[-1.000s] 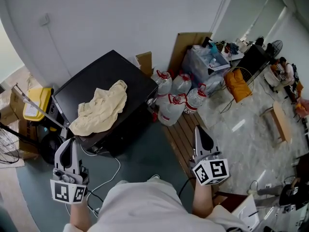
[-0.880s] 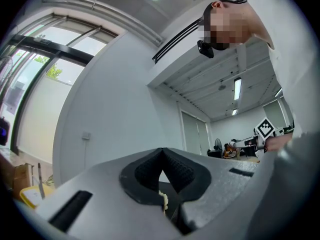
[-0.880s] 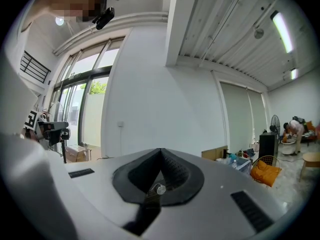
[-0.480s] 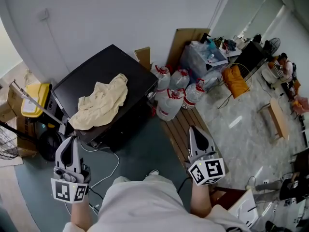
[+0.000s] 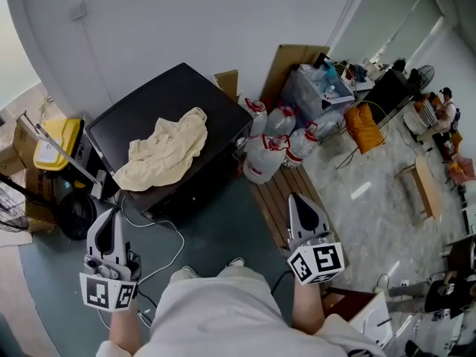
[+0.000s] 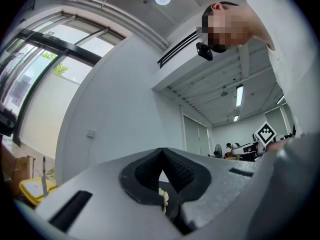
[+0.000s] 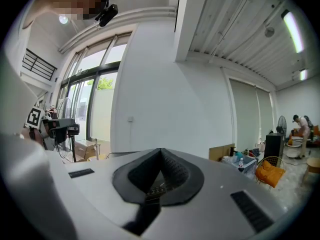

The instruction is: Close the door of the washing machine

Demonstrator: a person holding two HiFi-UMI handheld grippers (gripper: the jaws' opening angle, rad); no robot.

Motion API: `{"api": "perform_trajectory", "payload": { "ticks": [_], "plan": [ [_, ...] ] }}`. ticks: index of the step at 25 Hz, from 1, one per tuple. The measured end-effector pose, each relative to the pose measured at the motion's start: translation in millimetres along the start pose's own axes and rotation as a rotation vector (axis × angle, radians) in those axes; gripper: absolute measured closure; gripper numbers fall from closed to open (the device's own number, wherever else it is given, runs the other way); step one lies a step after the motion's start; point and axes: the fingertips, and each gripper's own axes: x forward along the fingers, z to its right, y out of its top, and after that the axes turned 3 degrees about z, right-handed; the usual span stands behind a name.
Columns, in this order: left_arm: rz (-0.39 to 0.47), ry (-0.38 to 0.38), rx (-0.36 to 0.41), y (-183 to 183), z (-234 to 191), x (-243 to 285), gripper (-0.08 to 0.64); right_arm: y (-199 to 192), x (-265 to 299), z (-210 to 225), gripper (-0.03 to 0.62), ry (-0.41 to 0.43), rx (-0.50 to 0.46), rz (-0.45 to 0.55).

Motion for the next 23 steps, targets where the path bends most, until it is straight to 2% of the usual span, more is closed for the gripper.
{"api": "perform_trajectory", "payload": {
  "ticks": [13, 23],
  "plan": [
    [-0.001, -0.012, -0.018, -1, -25, -34, 0.555, -4, 1, -55, 0.595, 0.027, -0.018, -0.006],
    [-0.007, -0.022, -0.053, -6, -30, -50, 0.555, -6, -8, -76, 0.594, 0.033, -0.046, -0.038]
  ]
}}
